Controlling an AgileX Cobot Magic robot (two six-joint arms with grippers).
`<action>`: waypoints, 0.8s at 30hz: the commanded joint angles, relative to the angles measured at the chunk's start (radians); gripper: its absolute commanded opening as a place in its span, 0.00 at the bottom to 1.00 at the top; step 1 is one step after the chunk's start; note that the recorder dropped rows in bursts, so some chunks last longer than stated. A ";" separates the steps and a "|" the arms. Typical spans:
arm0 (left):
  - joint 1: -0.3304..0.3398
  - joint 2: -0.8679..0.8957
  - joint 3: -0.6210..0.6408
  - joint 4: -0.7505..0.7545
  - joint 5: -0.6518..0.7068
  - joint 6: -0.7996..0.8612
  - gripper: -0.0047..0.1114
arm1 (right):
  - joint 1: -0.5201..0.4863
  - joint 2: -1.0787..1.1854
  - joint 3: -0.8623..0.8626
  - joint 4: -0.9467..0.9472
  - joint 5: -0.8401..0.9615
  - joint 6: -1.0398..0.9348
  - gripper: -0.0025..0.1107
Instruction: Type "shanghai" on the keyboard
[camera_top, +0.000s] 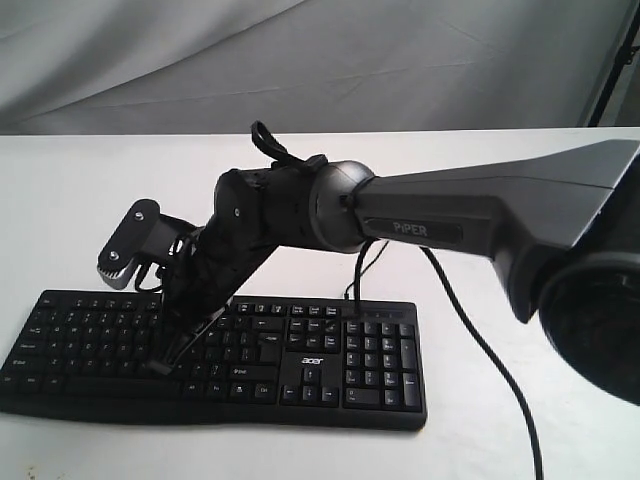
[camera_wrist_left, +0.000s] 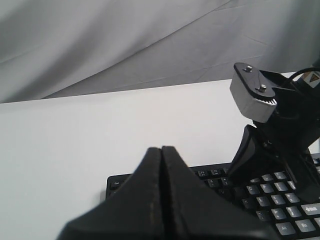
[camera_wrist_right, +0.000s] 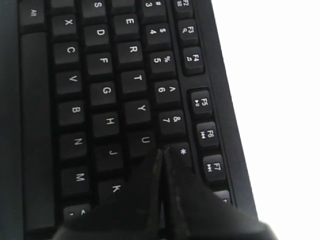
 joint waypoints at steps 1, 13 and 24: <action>-0.004 -0.003 0.004 0.001 -0.005 0.000 0.04 | -0.007 -0.003 0.001 -0.009 -0.010 0.002 0.02; -0.004 -0.003 0.004 0.001 -0.005 0.000 0.04 | -0.007 0.022 0.001 -0.001 -0.010 -0.016 0.02; -0.004 -0.003 0.004 0.001 -0.005 0.000 0.04 | -0.007 0.041 0.001 0.001 -0.012 -0.020 0.02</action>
